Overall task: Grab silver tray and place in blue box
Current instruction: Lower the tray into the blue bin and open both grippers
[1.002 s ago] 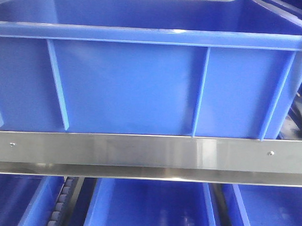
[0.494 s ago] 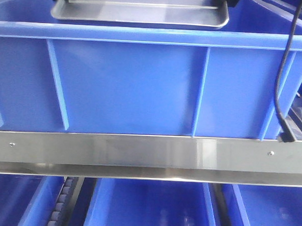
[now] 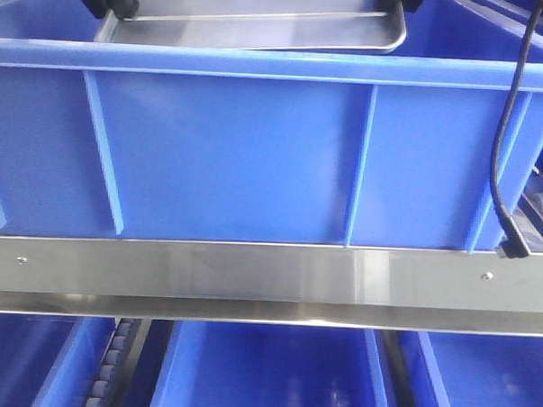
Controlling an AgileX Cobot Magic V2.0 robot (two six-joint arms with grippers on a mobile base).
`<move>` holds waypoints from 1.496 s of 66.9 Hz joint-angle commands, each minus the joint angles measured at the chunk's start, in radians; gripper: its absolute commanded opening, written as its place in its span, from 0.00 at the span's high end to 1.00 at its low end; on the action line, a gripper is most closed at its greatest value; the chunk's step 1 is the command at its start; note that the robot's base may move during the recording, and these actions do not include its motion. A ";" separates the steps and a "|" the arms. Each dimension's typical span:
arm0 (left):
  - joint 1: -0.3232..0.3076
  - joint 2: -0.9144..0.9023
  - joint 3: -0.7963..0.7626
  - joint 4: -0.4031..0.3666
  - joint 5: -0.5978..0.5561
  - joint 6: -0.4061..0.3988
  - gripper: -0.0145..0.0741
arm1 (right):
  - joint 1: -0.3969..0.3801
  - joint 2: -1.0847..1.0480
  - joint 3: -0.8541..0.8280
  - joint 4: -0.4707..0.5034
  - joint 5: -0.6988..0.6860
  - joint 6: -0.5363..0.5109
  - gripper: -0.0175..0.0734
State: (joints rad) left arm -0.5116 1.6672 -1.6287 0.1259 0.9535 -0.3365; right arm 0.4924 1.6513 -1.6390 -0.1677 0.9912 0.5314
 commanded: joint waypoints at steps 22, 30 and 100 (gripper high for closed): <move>-0.030 -0.044 -0.043 -0.111 -0.086 0.001 0.85 | 0.022 -0.037 -0.048 0.127 -0.159 -0.024 0.60; -0.024 -0.044 -0.043 -0.104 -0.089 0.001 0.84 | 0.021 -0.037 -0.048 0.127 -0.154 -0.024 0.42; 0.098 -0.042 -0.043 -0.023 -0.039 -0.030 0.84 | -0.036 -0.034 -0.048 0.082 -0.213 -0.024 0.75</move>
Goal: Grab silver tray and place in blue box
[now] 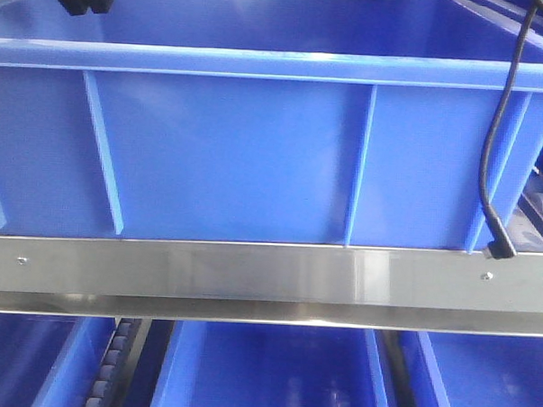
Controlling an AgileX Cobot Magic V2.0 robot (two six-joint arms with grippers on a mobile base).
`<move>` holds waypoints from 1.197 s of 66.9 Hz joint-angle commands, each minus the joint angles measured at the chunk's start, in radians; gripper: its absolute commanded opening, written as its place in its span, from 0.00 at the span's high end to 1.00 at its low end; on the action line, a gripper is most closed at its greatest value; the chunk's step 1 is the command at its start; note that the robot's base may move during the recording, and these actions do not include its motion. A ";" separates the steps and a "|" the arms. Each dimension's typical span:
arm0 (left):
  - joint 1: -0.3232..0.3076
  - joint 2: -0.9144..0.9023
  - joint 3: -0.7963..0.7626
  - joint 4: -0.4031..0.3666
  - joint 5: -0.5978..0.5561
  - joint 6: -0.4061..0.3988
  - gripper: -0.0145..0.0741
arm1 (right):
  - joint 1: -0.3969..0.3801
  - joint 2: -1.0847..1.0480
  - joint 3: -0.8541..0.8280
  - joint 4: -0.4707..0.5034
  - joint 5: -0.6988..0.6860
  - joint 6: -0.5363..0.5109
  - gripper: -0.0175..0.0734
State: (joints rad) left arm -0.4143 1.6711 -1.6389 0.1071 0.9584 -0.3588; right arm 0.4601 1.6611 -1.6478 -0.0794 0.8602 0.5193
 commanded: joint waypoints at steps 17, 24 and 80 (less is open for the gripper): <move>0.001 -0.122 0.017 -0.097 -0.093 0.021 0.82 | 0.022 -0.126 0.036 -0.007 -0.137 -0.161 0.75; 0.001 -0.212 0.116 -0.113 -0.204 0.021 0.82 | 0.026 -0.229 0.183 -0.007 -0.264 -0.187 0.75; -0.001 -1.502 1.260 0.085 -0.906 0.022 0.82 | 0.026 -1.250 1.140 -0.235 -0.702 -0.203 0.75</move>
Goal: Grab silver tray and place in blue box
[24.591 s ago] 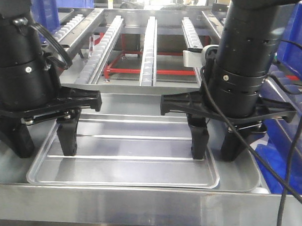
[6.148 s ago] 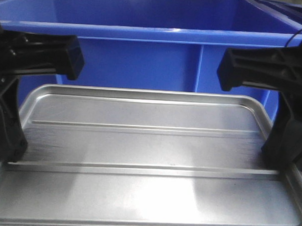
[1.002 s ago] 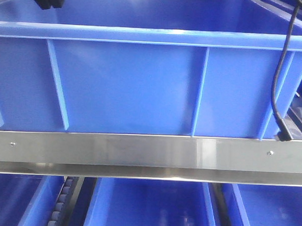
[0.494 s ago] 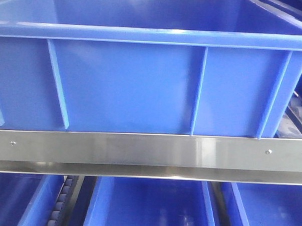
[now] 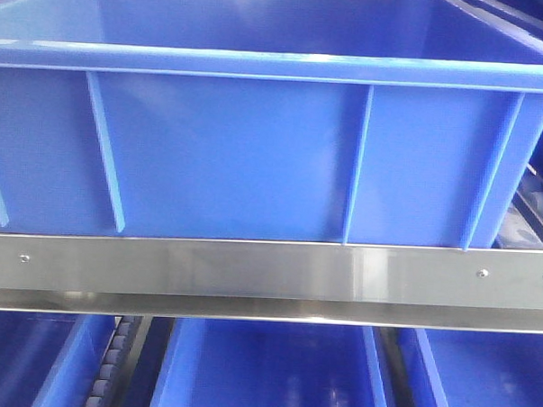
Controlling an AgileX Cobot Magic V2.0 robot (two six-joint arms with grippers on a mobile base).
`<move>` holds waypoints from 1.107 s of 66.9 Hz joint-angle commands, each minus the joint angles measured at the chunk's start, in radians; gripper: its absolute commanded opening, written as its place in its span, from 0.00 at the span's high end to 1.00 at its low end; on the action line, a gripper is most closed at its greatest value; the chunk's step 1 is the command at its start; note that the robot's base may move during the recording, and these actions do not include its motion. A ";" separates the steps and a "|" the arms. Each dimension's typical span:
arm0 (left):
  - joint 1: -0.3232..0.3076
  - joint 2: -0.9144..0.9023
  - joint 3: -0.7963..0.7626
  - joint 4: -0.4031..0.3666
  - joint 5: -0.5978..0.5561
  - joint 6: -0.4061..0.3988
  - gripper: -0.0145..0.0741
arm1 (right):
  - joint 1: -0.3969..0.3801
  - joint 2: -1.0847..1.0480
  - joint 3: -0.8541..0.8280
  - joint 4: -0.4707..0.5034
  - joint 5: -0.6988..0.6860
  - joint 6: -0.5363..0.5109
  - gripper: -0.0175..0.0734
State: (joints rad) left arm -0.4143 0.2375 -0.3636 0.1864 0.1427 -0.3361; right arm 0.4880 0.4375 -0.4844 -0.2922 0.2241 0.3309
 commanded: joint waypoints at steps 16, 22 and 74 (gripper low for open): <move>-0.001 -0.207 -0.013 0.002 -0.046 -0.001 0.82 | -0.002 -0.032 -0.023 -0.022 -0.063 -0.014 0.75; -0.001 -0.207 -0.013 0.002 -0.049 -0.001 0.82 | -0.002 -0.032 -0.023 -0.022 -0.063 -0.014 0.75; -0.001 -0.207 -0.013 0.002 -0.049 -0.001 0.82 | -0.357 -0.343 0.301 0.155 -0.136 -0.121 0.75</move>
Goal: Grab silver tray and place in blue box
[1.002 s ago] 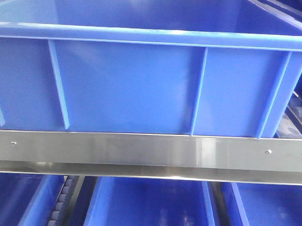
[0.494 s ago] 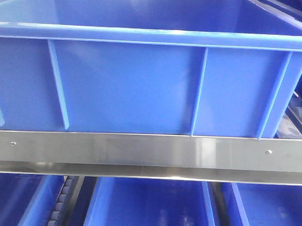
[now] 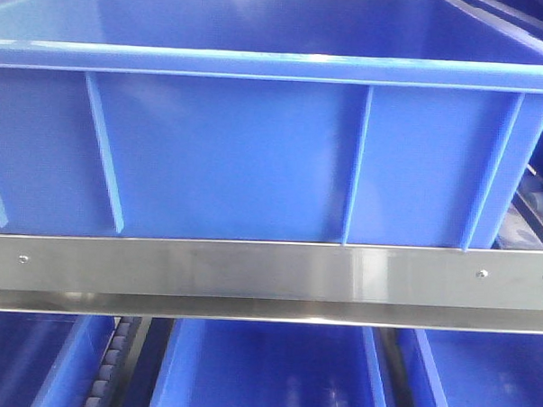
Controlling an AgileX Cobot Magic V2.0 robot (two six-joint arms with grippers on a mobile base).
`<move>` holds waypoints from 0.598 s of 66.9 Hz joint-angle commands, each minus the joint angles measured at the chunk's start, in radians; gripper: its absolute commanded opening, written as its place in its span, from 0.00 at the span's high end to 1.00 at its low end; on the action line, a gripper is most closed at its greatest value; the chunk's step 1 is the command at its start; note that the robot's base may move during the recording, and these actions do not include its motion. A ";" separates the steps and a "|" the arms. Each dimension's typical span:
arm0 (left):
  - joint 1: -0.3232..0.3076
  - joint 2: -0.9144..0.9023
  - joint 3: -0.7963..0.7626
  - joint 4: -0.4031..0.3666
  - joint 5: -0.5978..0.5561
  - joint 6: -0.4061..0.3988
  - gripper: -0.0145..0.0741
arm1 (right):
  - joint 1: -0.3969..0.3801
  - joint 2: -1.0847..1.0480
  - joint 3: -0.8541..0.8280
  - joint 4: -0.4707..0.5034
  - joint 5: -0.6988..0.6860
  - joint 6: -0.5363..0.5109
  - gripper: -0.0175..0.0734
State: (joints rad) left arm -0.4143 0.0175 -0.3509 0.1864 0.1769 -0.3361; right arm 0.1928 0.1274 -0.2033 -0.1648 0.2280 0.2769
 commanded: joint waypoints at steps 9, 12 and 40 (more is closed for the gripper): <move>-0.001 0.013 -0.025 0.002 -0.083 -0.001 0.82 | -0.177 -0.117 0.121 0.132 -0.259 -0.140 0.75; -0.001 0.013 -0.025 0.002 -0.083 -0.001 0.82 | -0.197 -0.141 0.153 0.148 -0.299 -0.140 0.75; -0.001 0.013 -0.023 0.002 -0.083 -0.001 0.82 | -0.214 -0.159 0.213 0.147 -0.325 -0.140 0.75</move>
State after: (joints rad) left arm -0.4143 0.0175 -0.3477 0.1864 0.1778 -0.3361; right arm -0.0148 -0.0094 0.0273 -0.0179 -0.0483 0.1511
